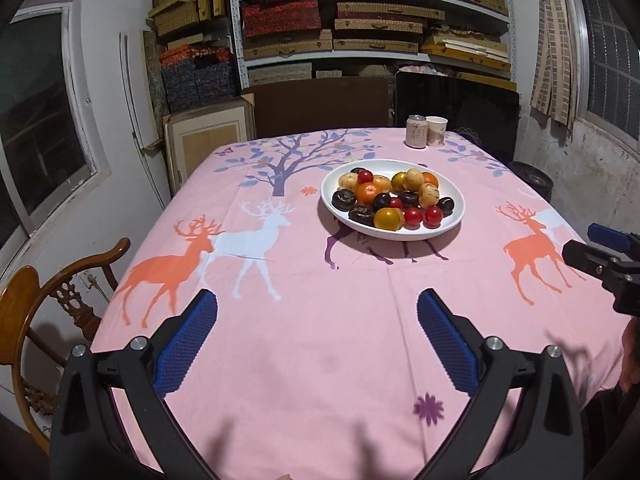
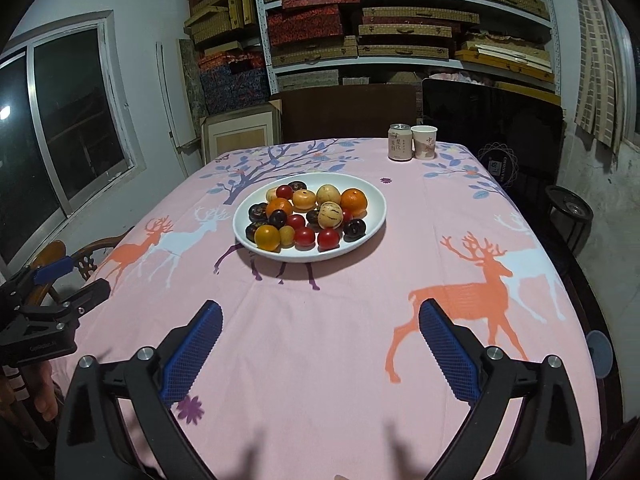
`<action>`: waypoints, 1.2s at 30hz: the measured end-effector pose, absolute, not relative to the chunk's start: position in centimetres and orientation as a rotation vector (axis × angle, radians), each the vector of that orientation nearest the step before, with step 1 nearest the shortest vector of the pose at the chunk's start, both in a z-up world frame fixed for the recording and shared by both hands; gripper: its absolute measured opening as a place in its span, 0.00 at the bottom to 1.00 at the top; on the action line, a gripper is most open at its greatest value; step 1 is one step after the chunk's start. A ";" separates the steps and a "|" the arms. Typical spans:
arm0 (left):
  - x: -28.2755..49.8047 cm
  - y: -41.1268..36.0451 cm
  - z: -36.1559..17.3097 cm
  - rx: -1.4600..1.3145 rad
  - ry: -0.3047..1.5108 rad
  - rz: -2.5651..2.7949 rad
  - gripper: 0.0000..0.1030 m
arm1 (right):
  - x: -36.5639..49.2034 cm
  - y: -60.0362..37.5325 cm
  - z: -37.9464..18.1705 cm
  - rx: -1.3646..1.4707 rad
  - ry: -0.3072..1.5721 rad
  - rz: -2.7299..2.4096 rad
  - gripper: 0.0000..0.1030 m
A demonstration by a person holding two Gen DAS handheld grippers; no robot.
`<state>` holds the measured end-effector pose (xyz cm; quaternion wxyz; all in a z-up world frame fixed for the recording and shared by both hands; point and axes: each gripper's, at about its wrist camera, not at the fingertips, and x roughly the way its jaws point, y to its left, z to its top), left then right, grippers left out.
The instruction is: Organize fruits
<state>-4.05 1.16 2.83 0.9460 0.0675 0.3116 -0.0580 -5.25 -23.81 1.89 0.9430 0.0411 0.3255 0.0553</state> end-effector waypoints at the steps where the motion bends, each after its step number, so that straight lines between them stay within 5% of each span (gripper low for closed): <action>1: -4.9 1.3 3.1 0.136 0.627 -0.122 0.95 | -5.9 -23.8 1.9 0.086 0.662 0.113 0.96; 12: -10.5 3.2 4.6 0.101 0.590 -0.118 0.95 | -10.1 -24.6 2.2 0.120 0.631 0.085 0.96; 36: -10.1 2.3 4.8 0.121 0.581 -0.093 0.95 | -11.6 -25.3 2.1 0.106 0.613 0.066 0.96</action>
